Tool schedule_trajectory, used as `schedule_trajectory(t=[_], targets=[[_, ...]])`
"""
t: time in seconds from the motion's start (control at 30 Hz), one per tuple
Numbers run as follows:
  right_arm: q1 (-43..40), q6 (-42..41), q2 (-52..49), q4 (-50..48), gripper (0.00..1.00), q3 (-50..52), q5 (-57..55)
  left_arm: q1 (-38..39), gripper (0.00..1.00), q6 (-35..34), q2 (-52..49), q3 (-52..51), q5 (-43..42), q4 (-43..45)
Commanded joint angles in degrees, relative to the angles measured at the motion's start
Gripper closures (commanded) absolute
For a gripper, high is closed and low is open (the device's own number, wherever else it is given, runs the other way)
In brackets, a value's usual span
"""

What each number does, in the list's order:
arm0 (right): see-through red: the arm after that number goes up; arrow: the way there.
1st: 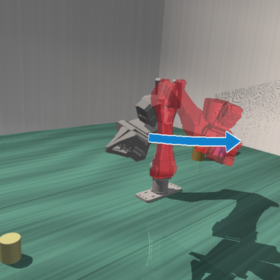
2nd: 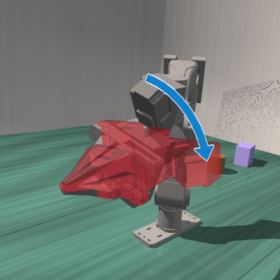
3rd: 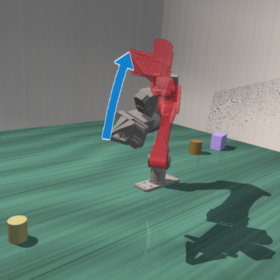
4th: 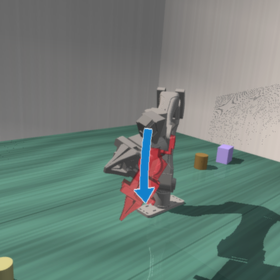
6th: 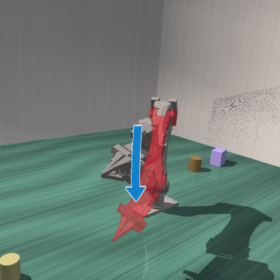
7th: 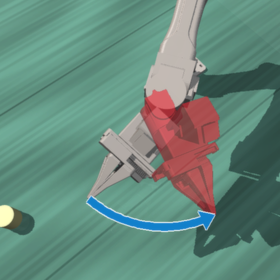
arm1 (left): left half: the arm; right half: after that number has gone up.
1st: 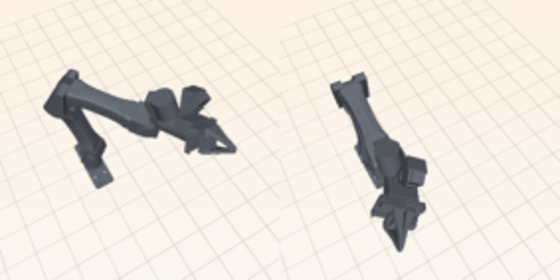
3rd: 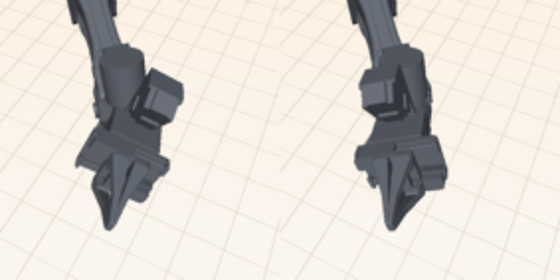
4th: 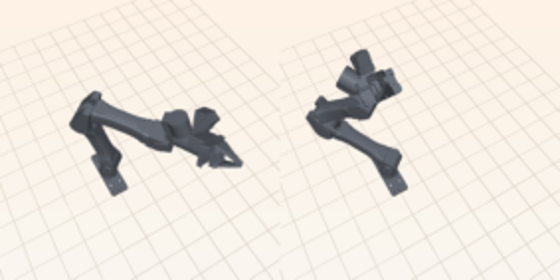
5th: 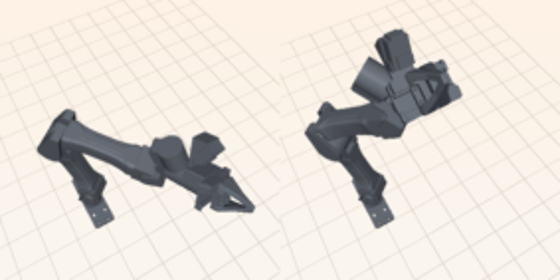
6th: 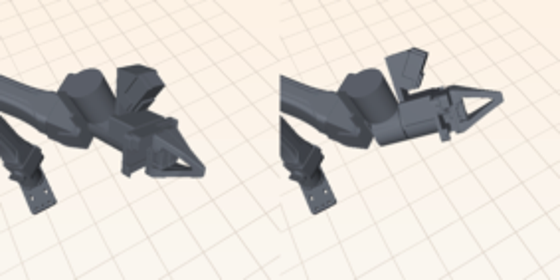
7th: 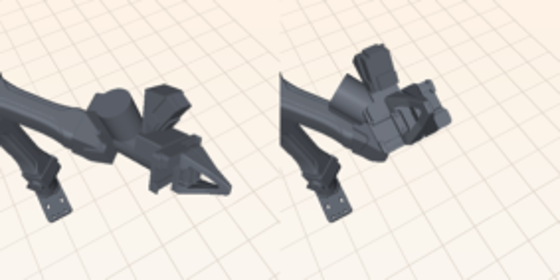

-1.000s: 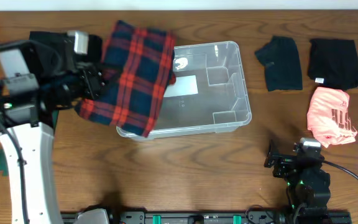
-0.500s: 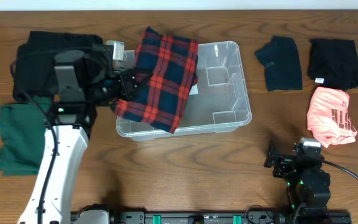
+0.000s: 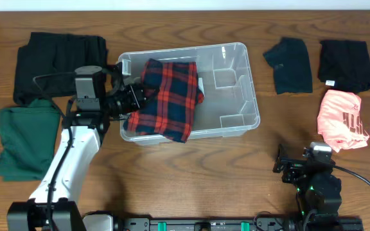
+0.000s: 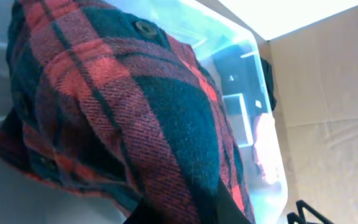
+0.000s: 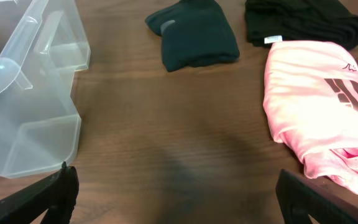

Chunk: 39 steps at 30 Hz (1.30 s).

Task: Pack container
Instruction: 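Lower the plaid shirt into the bin with the left gripper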

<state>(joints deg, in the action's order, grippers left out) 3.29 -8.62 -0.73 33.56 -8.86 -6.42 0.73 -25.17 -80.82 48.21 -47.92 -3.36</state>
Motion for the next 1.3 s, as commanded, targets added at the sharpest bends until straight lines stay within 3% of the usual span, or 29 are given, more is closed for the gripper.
schedule_trajectory(t=[0.0, 0.23, 0.4, 0.43, 0.47, 0.5, 0.53, 0.87, 1.13, 1.27], targets=[[0.44, -0.76, 0.02, 0.07, 0.01, 0.13, -0.17, 1.73, 0.94, -3.43, 0.74, 0.87, 1.75, 1.25], [0.44, -0.76, 0.02, 0.07, 0.01, 0.13, -0.17, 5.31, 0.94, -6.91, 0.74, 0.85, 9.60, 0.46], [0.44, -0.76, 0.02, 0.07, 0.01, 0.13, -0.17, 5.51, 0.94, -6.86, 0.74, 0.85, 10.47, 0.48], [0.44, -0.76, 0.02, 0.07, 0.01, 0.13, -0.17, 5.51, 0.91, -6.86, 0.74, 0.85, 10.40, 0.44], [0.44, -0.76, 0.02, 0.07, 0.01, 0.13, -0.17, 5.51, 0.63, -6.88, 0.76, 0.87, 9.97, 0.48], [0.44, -0.74, 0.02, 0.07, 0.01, 0.13, -0.20, 5.44, 0.17, -6.88, 0.83, 0.87, 9.18, 0.72], [0.44, -0.76, 0.02, 0.07, 0.01, 0.13, -0.17, 5.44, 0.02, -6.88, 1.03, 0.87, 8.22, 1.05], [0.44, -0.76, 0.02, 0.07, 0.01, 0.13, -0.17, 5.44, 0.02, -5.33, 12.07, 2.69, 8.15, 2.16], [0.44, -0.76, 0.02, 0.07, 0.01, 0.13, -0.17, 5.46, 0.02, 0.11, 23.74, 2.69, 18.32, -6.27], [0.44, -0.76, 0.02, 0.07, 0.01, 0.13, -0.17, 5.57, 0.02, 3.52, 25.16, 2.69, 16.46, -6.91]])
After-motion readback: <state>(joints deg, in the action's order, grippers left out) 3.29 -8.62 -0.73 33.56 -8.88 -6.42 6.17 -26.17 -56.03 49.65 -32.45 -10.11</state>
